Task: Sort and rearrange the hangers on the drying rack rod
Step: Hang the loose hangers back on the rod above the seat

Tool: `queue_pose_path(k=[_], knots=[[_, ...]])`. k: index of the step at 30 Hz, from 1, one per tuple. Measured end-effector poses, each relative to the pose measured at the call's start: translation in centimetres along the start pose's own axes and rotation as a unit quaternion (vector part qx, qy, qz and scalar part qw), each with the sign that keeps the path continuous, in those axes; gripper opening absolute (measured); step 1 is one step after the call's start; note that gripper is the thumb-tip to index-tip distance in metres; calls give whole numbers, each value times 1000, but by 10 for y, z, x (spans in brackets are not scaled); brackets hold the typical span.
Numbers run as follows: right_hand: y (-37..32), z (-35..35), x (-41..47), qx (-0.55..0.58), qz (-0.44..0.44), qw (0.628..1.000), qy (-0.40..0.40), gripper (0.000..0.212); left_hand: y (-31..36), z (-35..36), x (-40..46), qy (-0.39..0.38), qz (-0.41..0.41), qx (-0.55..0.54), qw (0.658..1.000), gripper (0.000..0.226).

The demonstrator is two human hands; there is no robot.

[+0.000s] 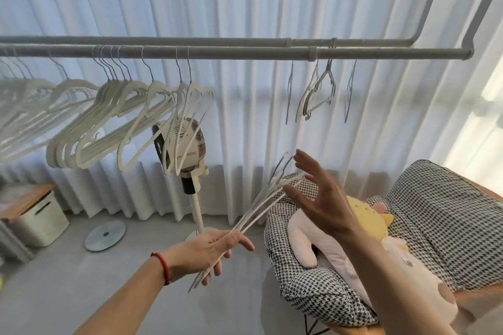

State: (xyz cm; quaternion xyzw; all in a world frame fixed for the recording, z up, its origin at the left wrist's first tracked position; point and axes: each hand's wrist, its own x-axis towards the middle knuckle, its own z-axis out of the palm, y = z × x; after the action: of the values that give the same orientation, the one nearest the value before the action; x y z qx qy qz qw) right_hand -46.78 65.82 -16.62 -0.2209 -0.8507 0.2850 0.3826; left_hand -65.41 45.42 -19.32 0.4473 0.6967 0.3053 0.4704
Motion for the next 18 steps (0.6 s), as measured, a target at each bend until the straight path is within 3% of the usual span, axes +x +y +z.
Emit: queue_pose_path(k=[6,14,18], knots=[[-12,17,22,59,6,997,57,54,-7,-6,-15,49,-21,-6,999,45],[-14,29,35,57,-9,996,64,57,-7,-3,-20,91,-36,-27,995,46],[-17,27,45,100,15,993,56,61,12,-7,-15,111,-27,-90,989,47]])
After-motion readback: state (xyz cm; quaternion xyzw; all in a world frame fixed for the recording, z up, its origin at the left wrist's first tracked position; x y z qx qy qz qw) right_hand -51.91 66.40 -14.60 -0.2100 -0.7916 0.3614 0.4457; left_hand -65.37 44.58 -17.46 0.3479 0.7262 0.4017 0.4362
